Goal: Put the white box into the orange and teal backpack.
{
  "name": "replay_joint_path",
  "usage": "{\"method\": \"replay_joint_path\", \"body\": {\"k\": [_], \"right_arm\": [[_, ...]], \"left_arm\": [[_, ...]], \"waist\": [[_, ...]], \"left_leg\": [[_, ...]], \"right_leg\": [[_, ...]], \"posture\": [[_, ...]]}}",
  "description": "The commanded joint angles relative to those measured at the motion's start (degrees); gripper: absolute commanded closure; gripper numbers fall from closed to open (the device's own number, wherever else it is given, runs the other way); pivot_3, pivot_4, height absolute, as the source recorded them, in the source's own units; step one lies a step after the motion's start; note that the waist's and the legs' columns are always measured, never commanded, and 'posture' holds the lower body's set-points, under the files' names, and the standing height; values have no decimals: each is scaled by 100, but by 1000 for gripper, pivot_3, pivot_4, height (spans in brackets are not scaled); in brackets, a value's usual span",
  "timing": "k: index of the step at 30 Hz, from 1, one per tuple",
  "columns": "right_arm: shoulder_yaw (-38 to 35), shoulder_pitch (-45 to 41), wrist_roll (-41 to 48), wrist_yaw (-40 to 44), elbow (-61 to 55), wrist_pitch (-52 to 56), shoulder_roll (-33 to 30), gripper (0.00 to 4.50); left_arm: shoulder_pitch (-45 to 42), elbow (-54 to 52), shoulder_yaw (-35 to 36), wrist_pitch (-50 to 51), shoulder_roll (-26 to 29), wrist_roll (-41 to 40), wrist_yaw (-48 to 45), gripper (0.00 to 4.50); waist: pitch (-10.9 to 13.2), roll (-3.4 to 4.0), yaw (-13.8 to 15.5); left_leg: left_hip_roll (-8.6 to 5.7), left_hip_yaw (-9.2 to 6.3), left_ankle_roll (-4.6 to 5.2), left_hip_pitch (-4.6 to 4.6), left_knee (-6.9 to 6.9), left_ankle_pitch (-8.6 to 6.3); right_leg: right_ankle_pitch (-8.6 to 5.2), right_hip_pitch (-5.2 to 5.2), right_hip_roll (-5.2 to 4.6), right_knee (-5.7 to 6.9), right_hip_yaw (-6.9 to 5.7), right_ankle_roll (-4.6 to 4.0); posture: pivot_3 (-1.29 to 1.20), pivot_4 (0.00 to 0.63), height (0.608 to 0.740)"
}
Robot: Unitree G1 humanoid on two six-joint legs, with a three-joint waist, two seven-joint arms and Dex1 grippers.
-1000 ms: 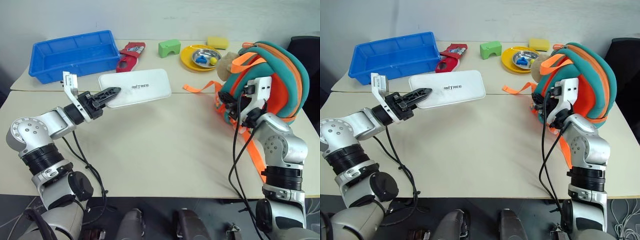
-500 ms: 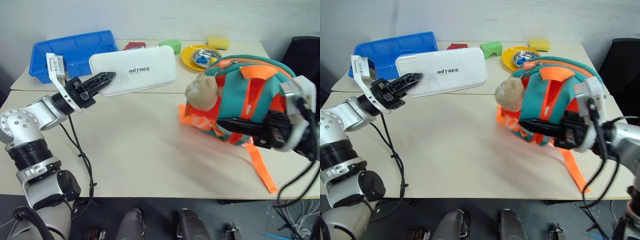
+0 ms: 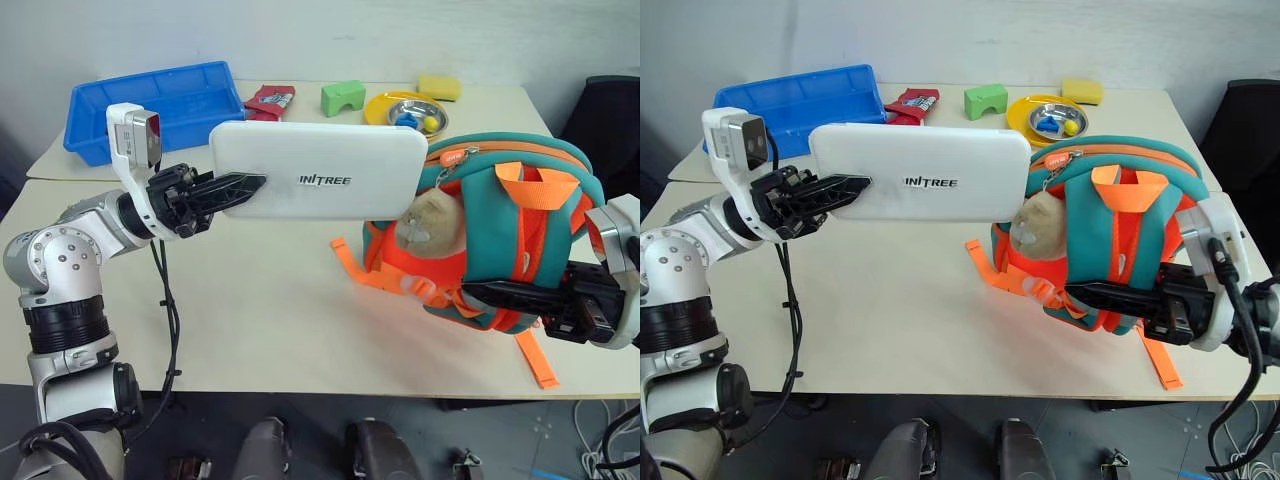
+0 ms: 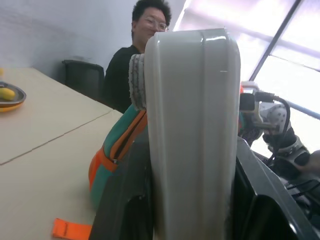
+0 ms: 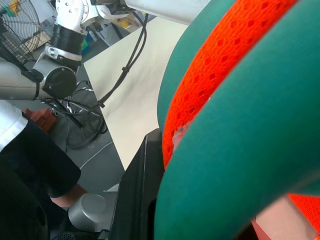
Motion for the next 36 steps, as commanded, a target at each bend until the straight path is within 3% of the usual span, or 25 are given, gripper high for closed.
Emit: {"method": "replay_joint_path", "body": {"k": [1,6,13,20,36], "right_arm": [[-300,57,186,110,-64,-131,-128,4437],[-442,24,375,141,96,-115,-276,4437],[-378,4,563,-16,42,-146,-270,4437],[-654,213,750,91,85,-16,-430,4437],[-1006,651,1331,-61,-172,-12,-500,4437]], "left_arm": [[-582,452,103,-439,-8,-30,-53,3189],[-843,899,-298,-857,42,191,-607,3189],[-1072,1449,-868,-1690,-303,794,-826,3189],[-1829,2276,-676,-1732,-361,755,-1067,3189],[-2009,2785,-1229,-2833,-748,1692,-1454,3189]], "waist": [[0,0,45],[0,0,85],[0,-1,103],[3,-5,126],[4,-6,191]], "left_leg": [[0,1,2,0,2,-1],[0,2,11,-2,8,-6],[0,1,12,-4,14,-7],[-1,0,22,-12,19,-13],[-2,0,23,-12,30,-14]], "right_leg": [[0,0,0,1,1,1],[1,0,-1,0,1,2],[1,2,-1,2,1,2],[2,1,1,2,-2,4],[3,2,0,3,0,6]], "posture": [[0,150,740],[0,150,740],[0,150,740],[0,150,740],[0,150,740]]}}
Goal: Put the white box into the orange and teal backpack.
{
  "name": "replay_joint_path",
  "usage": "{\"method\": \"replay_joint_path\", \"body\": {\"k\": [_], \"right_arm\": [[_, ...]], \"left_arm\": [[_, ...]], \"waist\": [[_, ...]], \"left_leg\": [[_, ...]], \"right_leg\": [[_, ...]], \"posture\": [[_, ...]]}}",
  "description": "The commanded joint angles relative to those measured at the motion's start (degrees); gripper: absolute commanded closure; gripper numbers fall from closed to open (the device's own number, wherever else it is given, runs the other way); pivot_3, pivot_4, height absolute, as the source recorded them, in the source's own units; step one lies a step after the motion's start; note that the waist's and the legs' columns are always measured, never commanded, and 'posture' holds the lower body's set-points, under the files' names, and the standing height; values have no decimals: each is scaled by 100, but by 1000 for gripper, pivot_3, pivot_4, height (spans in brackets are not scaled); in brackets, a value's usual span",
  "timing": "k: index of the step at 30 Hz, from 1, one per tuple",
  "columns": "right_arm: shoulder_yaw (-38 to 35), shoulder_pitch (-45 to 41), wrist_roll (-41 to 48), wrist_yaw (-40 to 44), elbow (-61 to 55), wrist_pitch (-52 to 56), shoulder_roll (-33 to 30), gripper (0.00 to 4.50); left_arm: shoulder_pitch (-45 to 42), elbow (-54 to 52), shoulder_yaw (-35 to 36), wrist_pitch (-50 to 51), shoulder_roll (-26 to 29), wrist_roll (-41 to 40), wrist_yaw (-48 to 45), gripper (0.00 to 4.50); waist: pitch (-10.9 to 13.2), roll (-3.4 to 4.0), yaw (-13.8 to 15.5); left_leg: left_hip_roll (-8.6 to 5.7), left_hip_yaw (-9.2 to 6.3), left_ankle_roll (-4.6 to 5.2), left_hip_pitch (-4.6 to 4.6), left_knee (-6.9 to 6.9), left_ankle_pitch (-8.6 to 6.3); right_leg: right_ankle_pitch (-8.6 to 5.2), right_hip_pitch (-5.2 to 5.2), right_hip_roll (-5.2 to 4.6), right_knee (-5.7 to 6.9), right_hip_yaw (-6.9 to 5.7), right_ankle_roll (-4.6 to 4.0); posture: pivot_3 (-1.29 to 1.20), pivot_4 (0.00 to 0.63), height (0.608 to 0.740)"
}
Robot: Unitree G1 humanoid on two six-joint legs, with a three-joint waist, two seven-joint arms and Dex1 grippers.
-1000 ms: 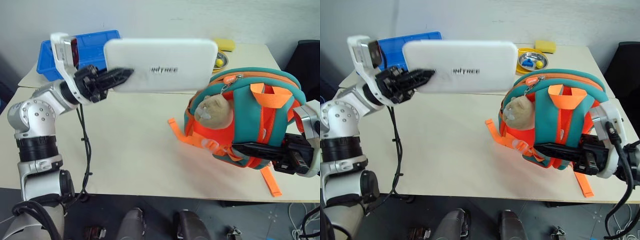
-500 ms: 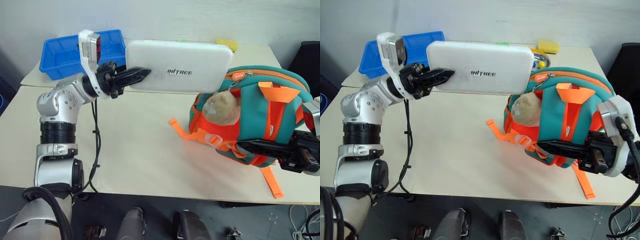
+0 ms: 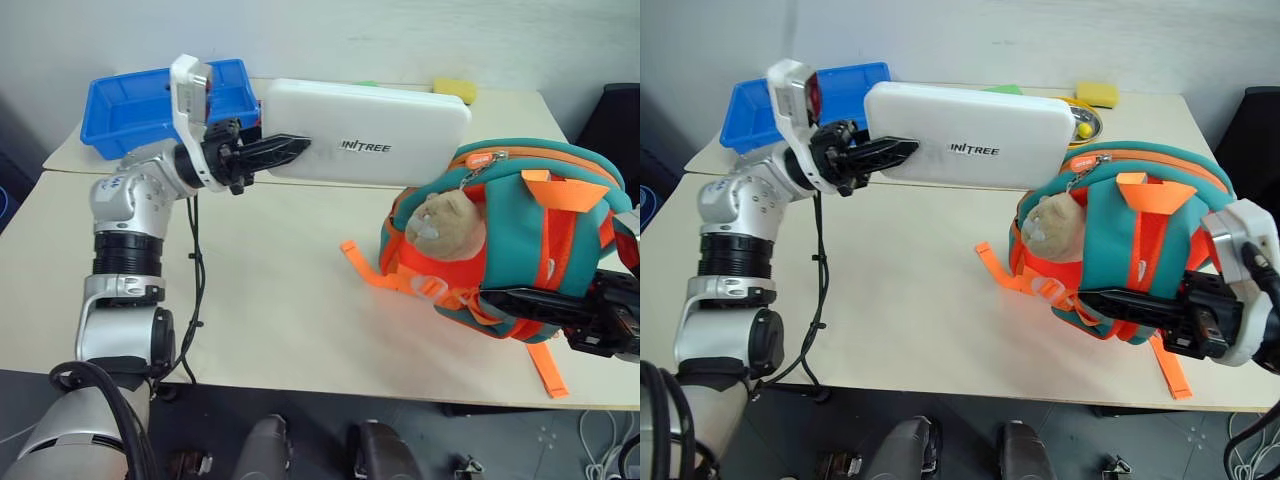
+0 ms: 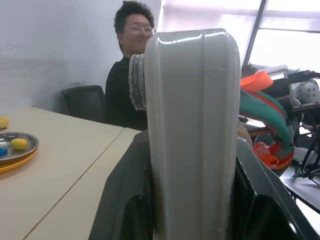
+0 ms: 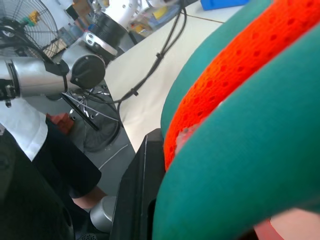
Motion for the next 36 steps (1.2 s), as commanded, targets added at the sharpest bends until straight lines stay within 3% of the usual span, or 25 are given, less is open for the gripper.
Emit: {"method": "replay_joint_path", "body": {"k": [1,13,20,27,30,36], "right_arm": [[-280,11,301,68,-178,-59,-118,4437],[371,-342,-222,174,128,-233,-133,4437],[461,-413,-232,242,2,-257,-110,4437],[555,-469,-223,208,-113,-250,-112,4437],[544,-495,-44,75,-184,-277,-67,4437],[733,-576,59,-261,-273,-419,44,4437]], "left_arm": [[-197,-119,-193,-394,36,283,-223,3189],[-388,294,-1082,-1442,52,1249,-1241,3189],[-784,556,-1048,-1651,-487,1319,-1152,3189],[-1143,1071,-899,-1602,-562,1357,-1246,3189],[-840,735,-1067,-1559,-1010,1389,-938,3189],[-297,244,-1367,-1557,-2522,1672,691,3189]], "waist": [[0,0,13],[0,0,50],[0,0,56],[0,0,-19],[0,0,-11],[3,-6,82]], "left_leg": [[0,0,0,0,0,0],[0,0,2,1,2,-1],[-1,0,8,1,5,-4],[3,2,8,2,-1,-4],[4,1,7,1,0,-4],[-4,-4,14,-8,20,-8]], "right_leg": [[0,0,1,0,0,0],[0,1,5,1,1,0],[0,3,3,-1,1,1],[0,-5,12,5,6,1],[0,-5,10,4,4,1],[3,3,-5,2,2,6]], "posture": [[0,150,740],[0,150,740],[0,150,740],[0,150,740],[0,150,740],[0,150,740]]}}
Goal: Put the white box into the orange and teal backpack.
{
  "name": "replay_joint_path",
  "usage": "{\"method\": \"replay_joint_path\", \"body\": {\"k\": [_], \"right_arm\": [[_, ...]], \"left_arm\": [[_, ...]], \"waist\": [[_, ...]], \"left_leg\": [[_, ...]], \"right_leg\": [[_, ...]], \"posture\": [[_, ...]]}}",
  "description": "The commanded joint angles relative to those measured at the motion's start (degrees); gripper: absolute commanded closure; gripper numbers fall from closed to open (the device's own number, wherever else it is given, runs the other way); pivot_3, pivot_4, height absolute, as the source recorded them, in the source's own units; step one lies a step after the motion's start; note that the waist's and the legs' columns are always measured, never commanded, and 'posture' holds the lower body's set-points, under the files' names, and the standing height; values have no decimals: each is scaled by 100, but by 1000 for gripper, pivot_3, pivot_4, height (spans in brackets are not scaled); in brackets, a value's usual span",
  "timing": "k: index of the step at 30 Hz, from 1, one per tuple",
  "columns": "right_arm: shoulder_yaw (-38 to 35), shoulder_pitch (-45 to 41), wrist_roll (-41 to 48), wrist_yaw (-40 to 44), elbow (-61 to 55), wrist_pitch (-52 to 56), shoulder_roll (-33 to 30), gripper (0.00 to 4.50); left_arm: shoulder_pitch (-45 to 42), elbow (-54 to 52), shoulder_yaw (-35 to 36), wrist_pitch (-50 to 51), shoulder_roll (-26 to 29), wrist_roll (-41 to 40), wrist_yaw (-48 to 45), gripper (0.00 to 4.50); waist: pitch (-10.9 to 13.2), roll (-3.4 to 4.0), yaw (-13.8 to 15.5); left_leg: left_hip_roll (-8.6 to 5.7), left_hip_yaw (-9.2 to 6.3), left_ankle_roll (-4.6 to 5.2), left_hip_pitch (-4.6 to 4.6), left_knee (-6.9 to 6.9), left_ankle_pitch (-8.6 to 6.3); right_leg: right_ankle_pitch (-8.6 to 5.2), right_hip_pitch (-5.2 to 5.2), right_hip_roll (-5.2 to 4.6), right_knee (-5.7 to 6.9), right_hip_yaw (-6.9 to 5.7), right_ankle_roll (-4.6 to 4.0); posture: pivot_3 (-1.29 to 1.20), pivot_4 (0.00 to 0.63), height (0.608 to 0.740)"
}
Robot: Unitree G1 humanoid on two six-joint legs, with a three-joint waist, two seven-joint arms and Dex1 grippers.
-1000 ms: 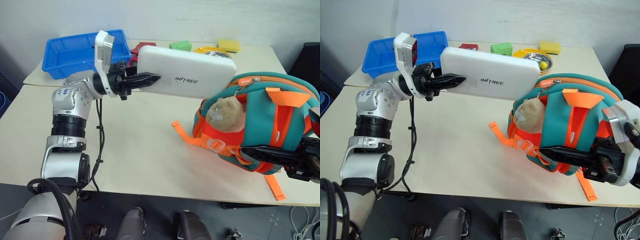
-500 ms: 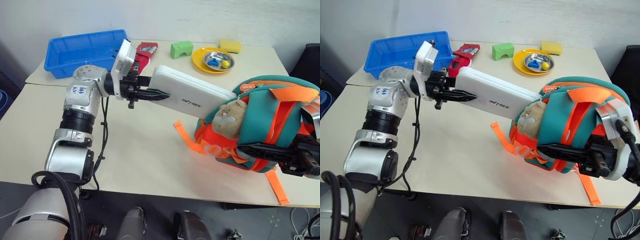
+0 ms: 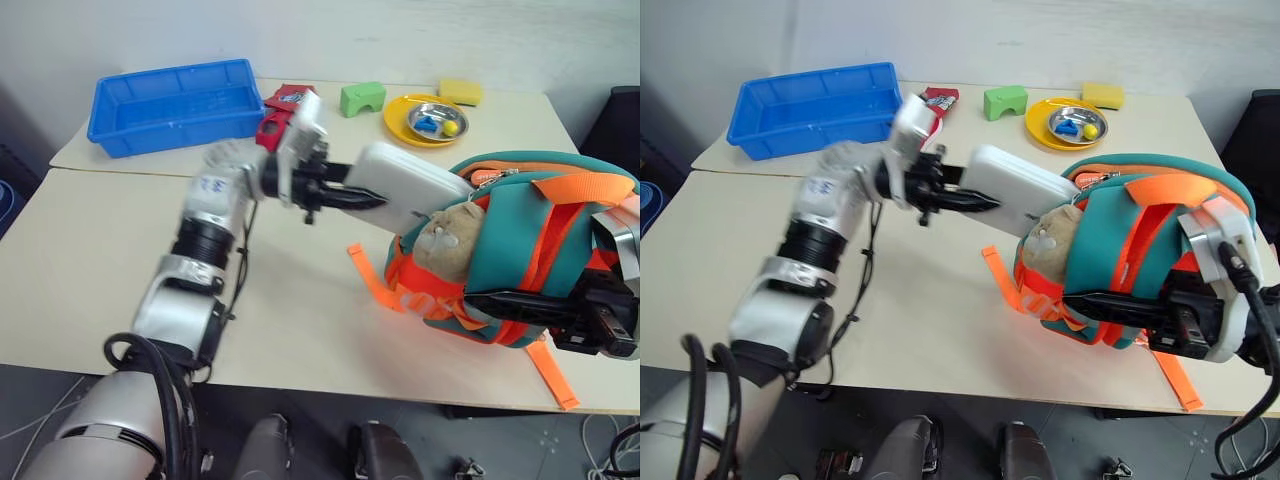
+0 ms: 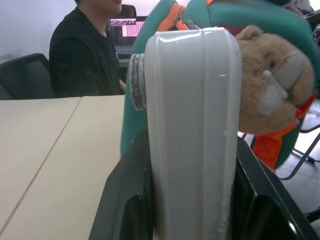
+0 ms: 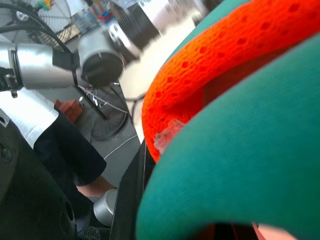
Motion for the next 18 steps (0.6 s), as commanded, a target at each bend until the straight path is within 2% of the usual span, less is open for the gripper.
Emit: {"method": "replay_joint_path", "body": {"k": [1,4,7,10,15,17,18], "right_arm": [[-8,-65,180,-180,-150,-216,89,4437],[-26,52,190,-279,-243,-263,157,4437],[-95,198,224,-397,-311,-306,206,4437],[-208,392,211,-428,-345,-324,245,4500],[-315,672,191,-488,-403,-421,314,4500],[-318,735,166,-505,-431,-467,342,4500],[-306,758,136,-512,-437,-489,355,4500]], "left_arm": [[48,-341,-287,-289,-813,312,1034,3189],[157,-216,-463,-562,-1234,653,1630,3189],[253,-320,-537,-486,-1344,741,1830,3189],[354,-629,-482,-166,-1043,600,1579,2245],[435,-1158,-207,248,-188,378,1238,720],[428,-1358,-26,527,95,112,1081,148],[431,-1475,62,655,231,-24,973,38]], "waist": [[1,-2,0],[2,-3,-25],[0,0,-43],[0,0,-38],[0,1,-57],[-1,1,-52],[-1,2,-46]], "left_leg": [[-2,1,3,-3,0,-1],[-4,6,9,-3,0,-4],[-1,9,9,10,-10,-4],[4,6,8,15,-11,-3],[4,7,2,16,-11,1],[5,6,0,15,-11,2],[5,6,0,15,-11,2]], "right_leg": [[4,1,-1,-1,1,7],[6,0,-1,-12,4,12],[6,0,11,-9,13,12],[6,0,16,-2,12,11],[6,-1,17,-1,15,11],[6,-1,16,0,14,11],[6,-1,15,0,14,11]], "posture": [[0,150,740],[0,150,740],[0,150,740],[0,150,740],[0,150,740],[0,150,740],[0,150,740]]}}
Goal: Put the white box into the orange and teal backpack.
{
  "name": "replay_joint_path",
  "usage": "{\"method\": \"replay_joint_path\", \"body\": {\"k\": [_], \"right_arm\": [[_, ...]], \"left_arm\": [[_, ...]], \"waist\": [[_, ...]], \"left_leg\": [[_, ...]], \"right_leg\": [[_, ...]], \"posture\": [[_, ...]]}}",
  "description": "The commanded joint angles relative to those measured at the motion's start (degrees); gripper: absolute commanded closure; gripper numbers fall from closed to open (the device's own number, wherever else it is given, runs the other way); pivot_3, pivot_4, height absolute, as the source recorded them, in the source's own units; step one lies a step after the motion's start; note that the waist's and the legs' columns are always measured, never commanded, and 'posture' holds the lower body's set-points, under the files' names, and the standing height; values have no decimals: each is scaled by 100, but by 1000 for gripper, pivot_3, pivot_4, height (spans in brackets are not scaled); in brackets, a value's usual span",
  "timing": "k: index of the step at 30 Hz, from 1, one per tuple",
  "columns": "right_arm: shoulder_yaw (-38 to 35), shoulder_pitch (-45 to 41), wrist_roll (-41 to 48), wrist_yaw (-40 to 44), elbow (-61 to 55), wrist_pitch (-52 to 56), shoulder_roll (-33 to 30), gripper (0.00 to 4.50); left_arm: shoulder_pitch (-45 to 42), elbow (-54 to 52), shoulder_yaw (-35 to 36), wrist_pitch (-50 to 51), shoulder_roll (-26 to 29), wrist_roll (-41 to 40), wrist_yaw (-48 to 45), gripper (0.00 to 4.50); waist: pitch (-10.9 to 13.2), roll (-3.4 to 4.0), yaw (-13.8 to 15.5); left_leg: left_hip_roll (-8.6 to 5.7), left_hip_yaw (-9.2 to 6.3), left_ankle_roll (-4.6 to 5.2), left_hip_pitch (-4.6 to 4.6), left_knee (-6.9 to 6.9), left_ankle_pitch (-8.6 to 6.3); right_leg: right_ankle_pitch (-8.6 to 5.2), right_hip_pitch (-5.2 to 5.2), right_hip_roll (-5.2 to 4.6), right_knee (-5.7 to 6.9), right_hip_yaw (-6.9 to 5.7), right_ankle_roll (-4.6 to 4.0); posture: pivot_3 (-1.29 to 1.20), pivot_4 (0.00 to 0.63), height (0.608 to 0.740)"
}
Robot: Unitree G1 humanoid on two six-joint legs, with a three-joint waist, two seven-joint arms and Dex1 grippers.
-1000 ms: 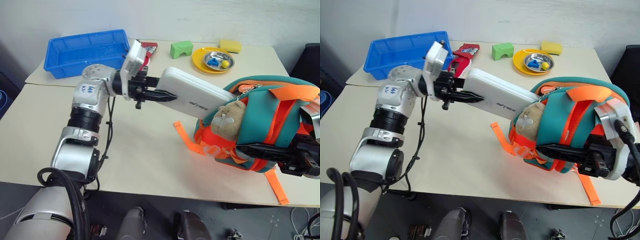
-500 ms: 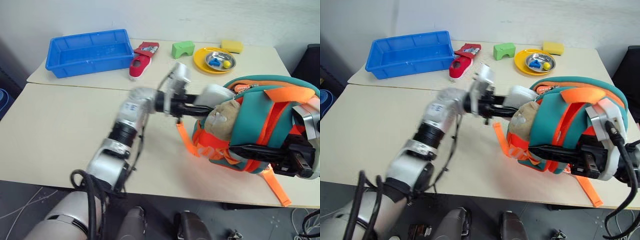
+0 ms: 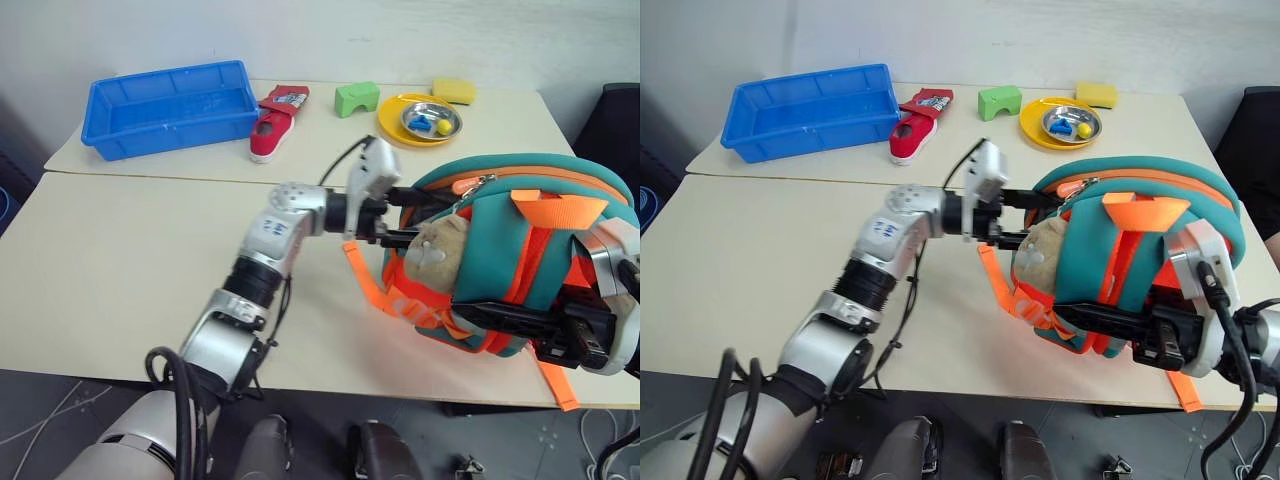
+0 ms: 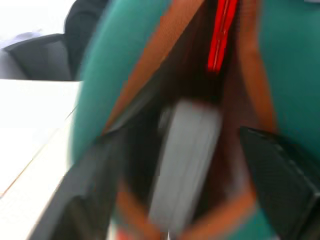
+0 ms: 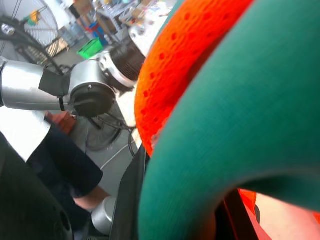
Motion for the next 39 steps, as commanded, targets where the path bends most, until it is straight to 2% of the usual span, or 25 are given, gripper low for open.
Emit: {"method": "replay_joint_path", "body": {"k": [1,3,6,9,11,18,22,28,31,39], "right_arm": [[-215,46,21,-22,-109,-195,53,4500],[-164,49,-51,-30,-86,-241,50,4500],[-175,48,-65,2,-32,-240,12,4500],[-214,91,-44,7,-48,-224,9,4500],[-186,95,-71,14,-41,-226,9,4500],[-160,35,4,-19,-5,-221,-6,4500],[-147,107,68,-124,-162,-262,74,4500],[-262,296,131,-255,-281,-361,153,4500],[-326,381,151,-307,-322,-416,182,4500],[-596,593,105,-219,-282,-463,136,4500]], "left_arm": [[-38,-578,324,428,346,-531,-362,38],[33,-897,398,711,694,-779,-721,38],[63,-1608,629,1780,1117,-1588,-1070,38],[228,-2398,642,2568,1301,-2252,-1189,38],[381,-2769,468,2720,1285,-2344,-1108,38],[567,-2518,-462,1559,624,-1011,61,38],[648,-2449,-547,1392,152,-922,502,38],[725,-2392,-531,1408,-29,-914,754,38],[740,-2339,-566,1381,-29,-893,765,598],[660,-2084,-588,1190,68,-778,694,2932]], "waist": [[0,0,8],[0,0,8],[0,0,4],[0,1,6],[-2,3,10],[-1,3,15],[-2,3,-2],[-2,3,12],[-2,3,13],[-1,3,14]], "left_leg": [[0,0,-1,0,1,0],[-1,0,-1,-2,1,0],[-1,-1,-2,-2,1,1],[-1,-4,-3,-3,1,1],[-1,-10,-3,0,2,1],[-6,-22,24,72,-11,-15],[-4,-18,15,75,-21,-13],[-3,-18,12,75,-20,-12],[-4,-18,13,76,-19,-12],[-4,-17,11,76,-20,-11]], "right_leg": [[0,1,-1,-1,0,0],[0,2,-3,-3,0,0],[0,4,-3,-7,-2,0],[0,4,-4,-6,-2,0],[0,16,-6,-13,-5,0],[2,114,-4,-68,-10,3],[2,112,-1,-71,-9,3],[2,112,-2,-71,-9,3],[2,113,-2,-71,-9,3],[2,113,-2,-72,-9,3]], "posture": [[0,150,740],[0,150,740],[0,150,740],[0,150,740],[0,150,740],[0,150,740],[0,150,740],[0,150,740],[0,150,740],[0,150,740]]}}
